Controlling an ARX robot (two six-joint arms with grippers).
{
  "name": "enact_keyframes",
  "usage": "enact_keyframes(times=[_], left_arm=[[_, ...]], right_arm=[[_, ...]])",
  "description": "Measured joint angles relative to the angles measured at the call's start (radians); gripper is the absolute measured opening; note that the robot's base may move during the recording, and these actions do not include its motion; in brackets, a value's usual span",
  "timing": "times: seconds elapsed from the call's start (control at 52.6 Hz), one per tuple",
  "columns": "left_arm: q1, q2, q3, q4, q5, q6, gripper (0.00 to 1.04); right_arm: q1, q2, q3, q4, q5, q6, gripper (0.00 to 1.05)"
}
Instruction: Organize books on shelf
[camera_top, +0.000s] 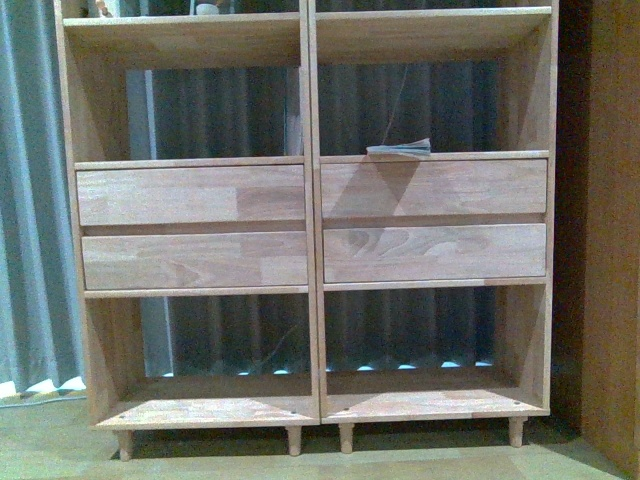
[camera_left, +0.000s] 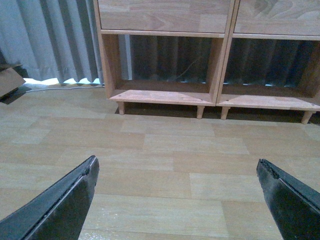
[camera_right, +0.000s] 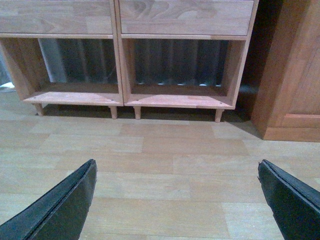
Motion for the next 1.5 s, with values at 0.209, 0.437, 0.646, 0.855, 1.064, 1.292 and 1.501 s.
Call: enact_keyframes(times=[0.209, 0.437, 0.646, 0.855, 1.064, 1.292, 1.501], left_arm=[[0.0, 0.0, 0.0, 0.0, 0.0, 0.0, 0.97], [0.0, 0.0, 0.0, 0.0, 0.0, 0.0, 0.97], [0.0, 0.0, 0.0, 0.0, 0.0, 0.0, 0.97], [0.0, 0.0, 0.0, 0.0, 0.0, 0.0, 0.97], [0.0, 0.0, 0.0, 0.0, 0.0, 0.0, 0.97], [0.0, 0.0, 0.0, 0.0, 0.0, 0.0, 0.97], [0.0, 0.0, 0.0, 0.0, 0.0, 0.0, 0.97]], right_arm=[[0.0, 0.0, 0.0, 0.0, 0.0, 0.0, 0.98], [0.0, 0.0, 0.0, 0.0, 0.0, 0.0, 0.98], [0.0, 0.0, 0.0, 0.0, 0.0, 0.0, 0.98], [0.0, 0.0, 0.0, 0.0, 0.0, 0.0, 0.98], [0.0, 0.0, 0.0, 0.0, 0.0, 0.0, 0.98], [0.0, 0.0, 0.0, 0.0, 0.0, 0.0, 0.98], [0.0, 0.0, 0.0, 0.0, 0.0, 0.0, 0.98]])
